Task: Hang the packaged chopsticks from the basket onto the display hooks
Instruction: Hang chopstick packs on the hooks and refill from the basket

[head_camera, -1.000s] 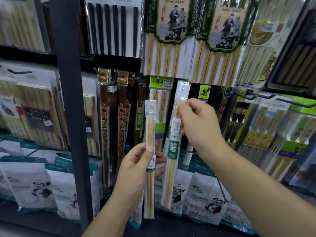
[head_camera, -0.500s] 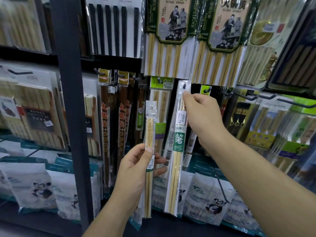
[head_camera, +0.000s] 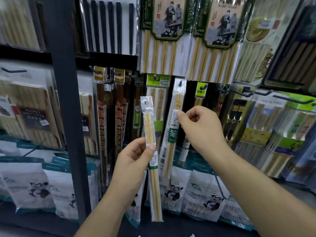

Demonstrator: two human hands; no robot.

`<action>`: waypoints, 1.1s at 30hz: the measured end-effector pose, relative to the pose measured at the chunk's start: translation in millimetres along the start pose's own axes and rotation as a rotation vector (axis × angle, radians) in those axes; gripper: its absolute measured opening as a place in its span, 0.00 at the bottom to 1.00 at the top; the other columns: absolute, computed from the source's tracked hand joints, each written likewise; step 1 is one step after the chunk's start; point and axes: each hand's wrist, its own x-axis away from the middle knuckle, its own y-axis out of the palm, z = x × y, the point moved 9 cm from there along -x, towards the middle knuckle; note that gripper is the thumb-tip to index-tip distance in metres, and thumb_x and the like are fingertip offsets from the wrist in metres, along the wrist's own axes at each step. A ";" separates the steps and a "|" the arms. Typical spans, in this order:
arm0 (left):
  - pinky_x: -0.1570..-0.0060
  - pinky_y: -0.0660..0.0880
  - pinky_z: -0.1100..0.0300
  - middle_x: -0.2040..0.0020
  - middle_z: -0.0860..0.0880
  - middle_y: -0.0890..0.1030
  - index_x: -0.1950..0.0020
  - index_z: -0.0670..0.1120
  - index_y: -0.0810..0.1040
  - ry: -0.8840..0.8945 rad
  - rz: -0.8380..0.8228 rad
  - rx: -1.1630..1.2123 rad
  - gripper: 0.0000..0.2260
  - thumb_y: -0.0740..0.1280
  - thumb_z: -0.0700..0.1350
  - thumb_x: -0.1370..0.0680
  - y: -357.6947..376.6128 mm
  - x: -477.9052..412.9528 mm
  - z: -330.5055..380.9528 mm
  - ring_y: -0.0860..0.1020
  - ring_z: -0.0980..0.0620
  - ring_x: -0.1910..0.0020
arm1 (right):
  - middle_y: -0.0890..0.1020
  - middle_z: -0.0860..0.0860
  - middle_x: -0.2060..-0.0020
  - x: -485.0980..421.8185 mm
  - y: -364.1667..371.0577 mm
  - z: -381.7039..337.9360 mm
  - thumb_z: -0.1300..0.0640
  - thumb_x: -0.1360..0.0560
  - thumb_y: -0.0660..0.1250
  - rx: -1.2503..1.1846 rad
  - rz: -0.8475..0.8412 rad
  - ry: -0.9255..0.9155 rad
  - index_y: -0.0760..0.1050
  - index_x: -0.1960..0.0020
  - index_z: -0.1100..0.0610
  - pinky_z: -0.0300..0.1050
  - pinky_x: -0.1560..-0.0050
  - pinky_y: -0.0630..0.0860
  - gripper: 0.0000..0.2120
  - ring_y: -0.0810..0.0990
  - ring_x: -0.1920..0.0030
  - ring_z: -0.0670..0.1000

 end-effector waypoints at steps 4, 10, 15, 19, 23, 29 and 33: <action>0.51 0.78 0.67 0.54 0.54 0.86 0.47 0.59 0.86 0.069 -0.084 -0.037 0.07 0.74 0.55 0.25 17.2 4.0 13.6 0.83 0.59 0.53 | 0.83 0.52 0.62 7.5 7.1 -24.4 0.48 0.19 0.67 -0.123 -0.109 -0.097 0.80 0.58 0.50 0.49 0.59 0.80 0.10 0.80 0.65 0.52; 0.54 0.78 0.68 0.57 0.57 0.85 0.48 0.61 0.86 0.108 -0.142 -0.032 0.09 0.72 0.52 0.27 39.3 3.8 32.6 0.82 0.60 0.55 | 0.76 0.50 0.73 1.1 5.7 -43.7 0.53 0.18 0.66 -0.234 -0.180 -0.151 0.81 0.58 0.59 0.34 0.71 0.72 0.14 0.75 0.71 0.46; 0.57 0.76 0.69 0.58 0.60 0.83 0.38 0.52 0.81 0.065 -0.113 -0.121 0.12 0.70 0.51 0.22 46.1 -9.3 38.0 0.80 0.65 0.59 | 0.73 0.61 0.69 -26.1 -3.6 -41.2 0.53 0.16 0.62 -0.239 -0.104 -0.099 0.76 0.51 0.71 0.33 0.74 0.71 0.19 0.72 0.72 0.49; 0.63 0.77 0.67 0.63 0.63 0.82 0.44 0.55 0.81 0.070 -0.078 -0.133 0.05 0.68 0.48 0.18 46.6 -19.3 41.1 0.78 0.65 0.63 | 0.73 0.58 0.71 -44.7 -6.0 -40.9 0.51 0.16 0.60 -0.117 -0.038 -0.043 0.74 0.56 0.69 0.41 0.71 0.70 0.21 0.70 0.71 0.51; 0.70 0.76 0.62 0.68 0.59 0.79 0.45 0.49 0.82 0.069 -0.084 -0.119 0.04 0.68 0.43 0.18 48.0 -23.3 42.1 0.76 0.58 0.69 | 0.67 0.50 0.78 -49.0 -6.0 -41.7 0.53 0.18 0.60 -0.072 -0.019 -0.029 0.68 0.66 0.55 0.43 0.70 0.72 0.18 0.74 0.71 0.54; 0.72 0.75 0.62 0.69 0.56 0.78 0.52 0.54 0.84 0.071 -0.090 -0.143 0.07 0.69 0.44 0.18 47.3 -22.3 39.9 0.75 0.56 0.72 | 0.65 0.48 0.80 -47.3 -7.5 -42.9 0.55 0.21 0.61 -0.059 -0.018 -0.010 0.68 0.69 0.55 0.48 0.67 0.73 0.17 0.72 0.71 0.54; 0.71 0.76 0.62 0.69 0.56 0.78 0.54 0.58 0.84 0.074 -0.103 -0.144 0.09 0.69 0.45 0.18 48.9 -22.0 43.0 0.76 0.57 0.71 | 0.64 0.48 0.80 -48.0 -8.2 -45.0 0.56 0.22 0.61 -0.055 -0.022 -0.006 0.65 0.71 0.55 0.60 0.63 0.81 0.18 0.70 0.72 0.54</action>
